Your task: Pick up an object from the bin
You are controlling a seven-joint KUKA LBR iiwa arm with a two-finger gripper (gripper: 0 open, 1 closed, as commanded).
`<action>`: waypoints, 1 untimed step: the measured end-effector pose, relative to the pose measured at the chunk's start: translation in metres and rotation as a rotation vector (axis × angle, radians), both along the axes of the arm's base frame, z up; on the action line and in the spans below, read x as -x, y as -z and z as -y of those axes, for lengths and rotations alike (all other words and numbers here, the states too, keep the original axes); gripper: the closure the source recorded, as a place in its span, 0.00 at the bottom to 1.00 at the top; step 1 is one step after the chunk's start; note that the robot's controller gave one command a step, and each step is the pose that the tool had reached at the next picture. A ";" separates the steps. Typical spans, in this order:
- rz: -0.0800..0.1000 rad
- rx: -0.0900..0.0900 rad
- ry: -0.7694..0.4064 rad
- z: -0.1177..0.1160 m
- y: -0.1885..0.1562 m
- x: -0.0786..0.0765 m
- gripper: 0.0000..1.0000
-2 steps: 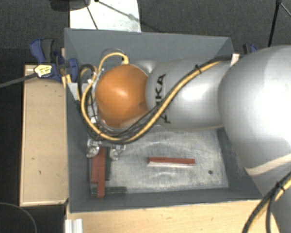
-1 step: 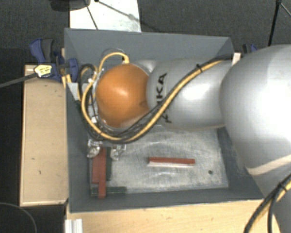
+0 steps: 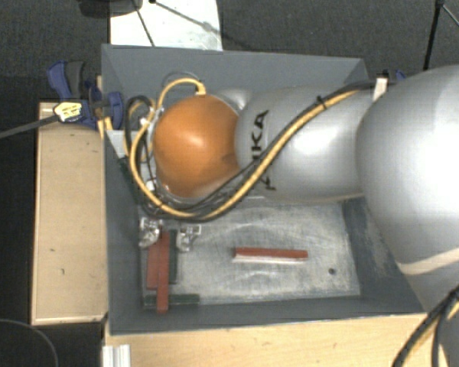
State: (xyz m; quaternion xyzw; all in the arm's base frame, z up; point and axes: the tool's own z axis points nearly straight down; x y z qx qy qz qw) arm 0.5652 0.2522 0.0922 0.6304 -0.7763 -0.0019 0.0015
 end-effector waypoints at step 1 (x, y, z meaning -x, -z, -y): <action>0.005 -0.001 0.002 -0.001 -0.019 -0.001 1.00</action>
Offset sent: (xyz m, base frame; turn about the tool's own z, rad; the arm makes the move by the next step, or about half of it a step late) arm -0.0001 0.0001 0.0836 0.0000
